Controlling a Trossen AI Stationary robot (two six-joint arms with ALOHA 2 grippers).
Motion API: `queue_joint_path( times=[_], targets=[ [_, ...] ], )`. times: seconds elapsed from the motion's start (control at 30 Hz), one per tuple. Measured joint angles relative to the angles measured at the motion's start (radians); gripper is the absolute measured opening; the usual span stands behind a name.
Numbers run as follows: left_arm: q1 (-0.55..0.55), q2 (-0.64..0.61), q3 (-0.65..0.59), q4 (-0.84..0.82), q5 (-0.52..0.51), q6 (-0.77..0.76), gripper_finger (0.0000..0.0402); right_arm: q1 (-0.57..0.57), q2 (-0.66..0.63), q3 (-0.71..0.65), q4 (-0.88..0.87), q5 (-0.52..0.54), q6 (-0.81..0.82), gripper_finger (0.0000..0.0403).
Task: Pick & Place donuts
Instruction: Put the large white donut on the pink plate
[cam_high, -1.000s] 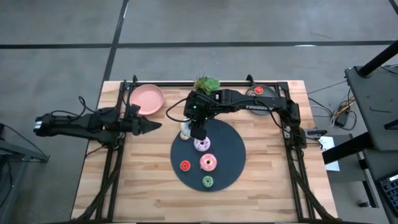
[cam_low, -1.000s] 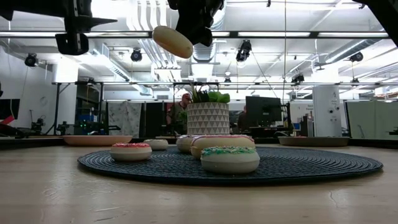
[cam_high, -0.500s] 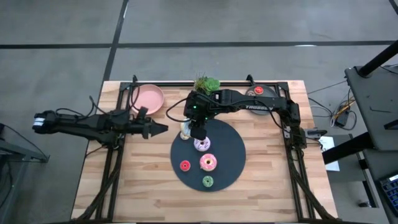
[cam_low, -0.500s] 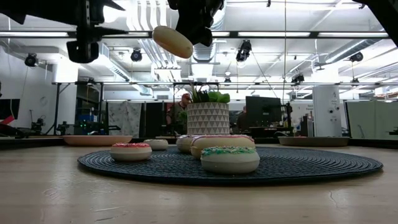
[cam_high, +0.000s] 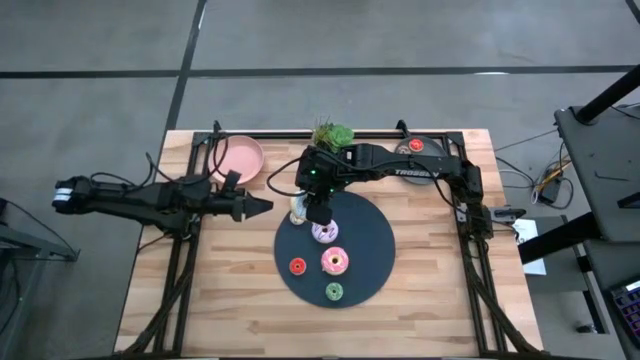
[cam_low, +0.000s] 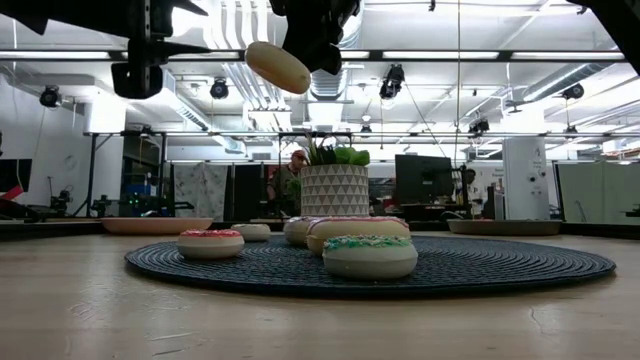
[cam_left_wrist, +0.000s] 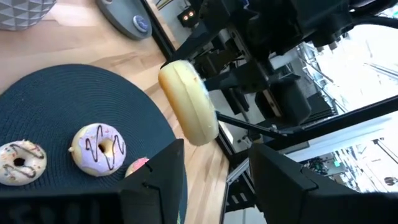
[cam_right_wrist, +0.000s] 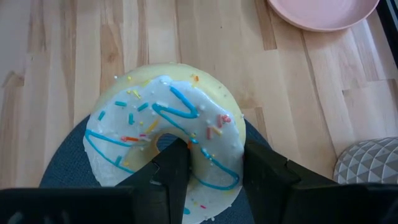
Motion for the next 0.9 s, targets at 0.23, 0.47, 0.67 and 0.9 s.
queue_joint_path(
  times=[0.23,0.47,0.67,0.9],
  targets=[
    [0.005,0.047,0.031,0.001,0.001,-0.031,0.0152,0.000,0.000,0.000,0.000,0.000,-0.002,0.0123],
    [0.009,0.101,0.055,0.002,0.021,-0.079,0.0152,0.000,0.000,0.000,0.000,0.000,-0.002,0.0123],
    [0.014,0.141,0.074,0.031,0.026,-0.085,0.0152,0.000,0.000,0.000,0.000,0.000,-0.003,0.0123],
    [0.037,0.170,0.083,0.049,0.027,-0.111,0.0153,0.000,0.000,0.000,-0.001,0.000,-0.002,0.0123]
  ],
)
